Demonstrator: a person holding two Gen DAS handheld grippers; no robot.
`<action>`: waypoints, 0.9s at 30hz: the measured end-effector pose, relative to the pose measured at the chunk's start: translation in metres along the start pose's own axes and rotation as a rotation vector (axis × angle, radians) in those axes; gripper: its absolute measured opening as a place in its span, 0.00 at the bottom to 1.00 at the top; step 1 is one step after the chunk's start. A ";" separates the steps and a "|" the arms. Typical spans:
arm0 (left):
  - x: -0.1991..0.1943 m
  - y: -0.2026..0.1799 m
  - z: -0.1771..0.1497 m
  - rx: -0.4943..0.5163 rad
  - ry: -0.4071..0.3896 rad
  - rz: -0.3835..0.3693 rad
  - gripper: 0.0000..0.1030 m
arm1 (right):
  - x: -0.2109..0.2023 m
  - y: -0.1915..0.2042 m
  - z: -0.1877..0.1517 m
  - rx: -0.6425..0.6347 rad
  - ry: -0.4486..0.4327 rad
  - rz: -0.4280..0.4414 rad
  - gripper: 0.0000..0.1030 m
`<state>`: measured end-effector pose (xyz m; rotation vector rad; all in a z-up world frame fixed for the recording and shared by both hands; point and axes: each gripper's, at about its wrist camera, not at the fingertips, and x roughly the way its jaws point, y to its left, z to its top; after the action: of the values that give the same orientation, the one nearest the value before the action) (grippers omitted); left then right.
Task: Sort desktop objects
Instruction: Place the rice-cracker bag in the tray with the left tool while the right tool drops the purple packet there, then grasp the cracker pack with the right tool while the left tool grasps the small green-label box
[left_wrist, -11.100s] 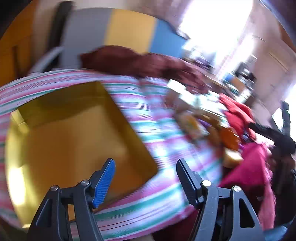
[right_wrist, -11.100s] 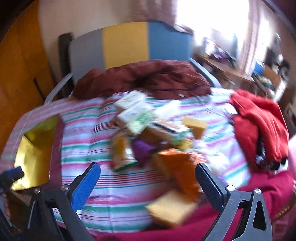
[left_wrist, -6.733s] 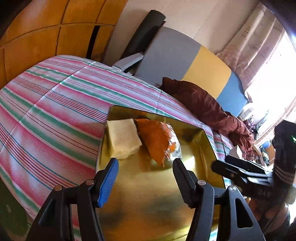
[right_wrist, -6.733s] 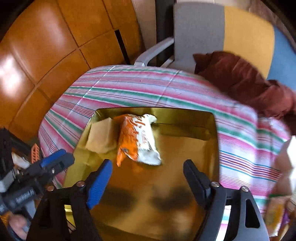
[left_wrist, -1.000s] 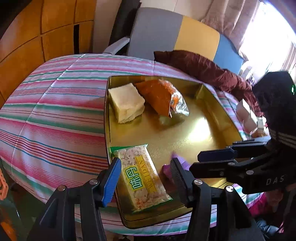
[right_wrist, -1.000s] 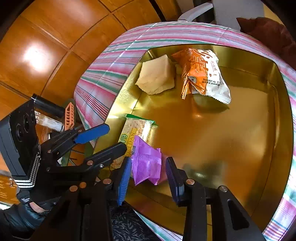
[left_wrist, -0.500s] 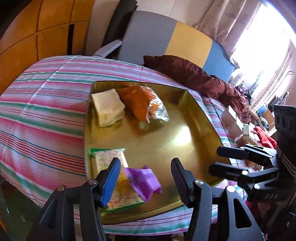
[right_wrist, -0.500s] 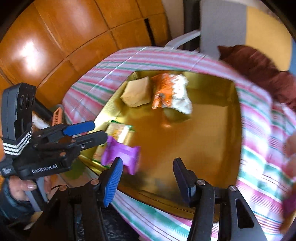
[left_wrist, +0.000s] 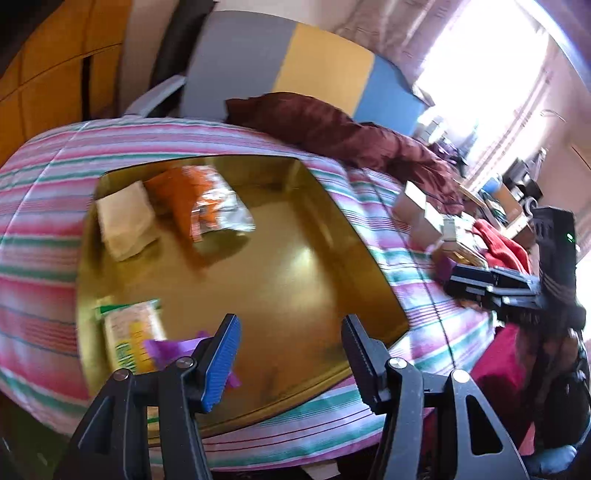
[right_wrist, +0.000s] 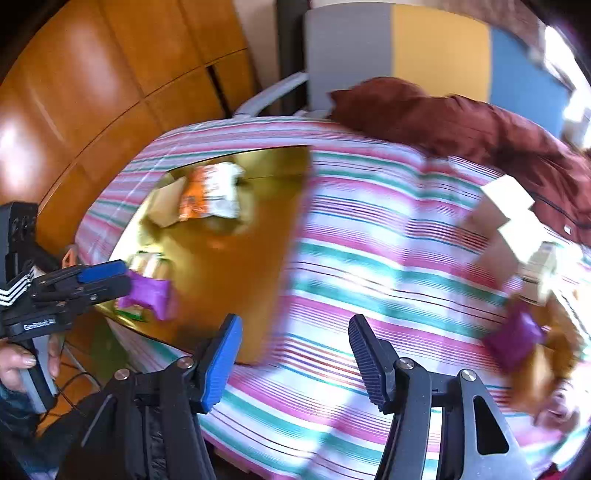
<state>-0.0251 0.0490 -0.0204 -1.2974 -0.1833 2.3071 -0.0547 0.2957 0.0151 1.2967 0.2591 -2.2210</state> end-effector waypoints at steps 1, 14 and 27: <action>0.003 -0.007 0.002 0.014 0.006 -0.012 0.56 | -0.007 -0.016 -0.001 0.015 0.000 -0.025 0.59; 0.039 -0.079 0.018 0.147 0.076 -0.113 0.60 | -0.057 -0.177 -0.003 0.145 0.055 -0.289 0.71; 0.070 -0.129 0.032 0.213 0.147 -0.182 0.60 | 0.001 -0.230 0.017 0.104 0.213 -0.296 0.72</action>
<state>-0.0377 0.1982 -0.0127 -1.2789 -0.0059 2.0106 -0.1932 0.4793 -0.0010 1.6463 0.4455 -2.3638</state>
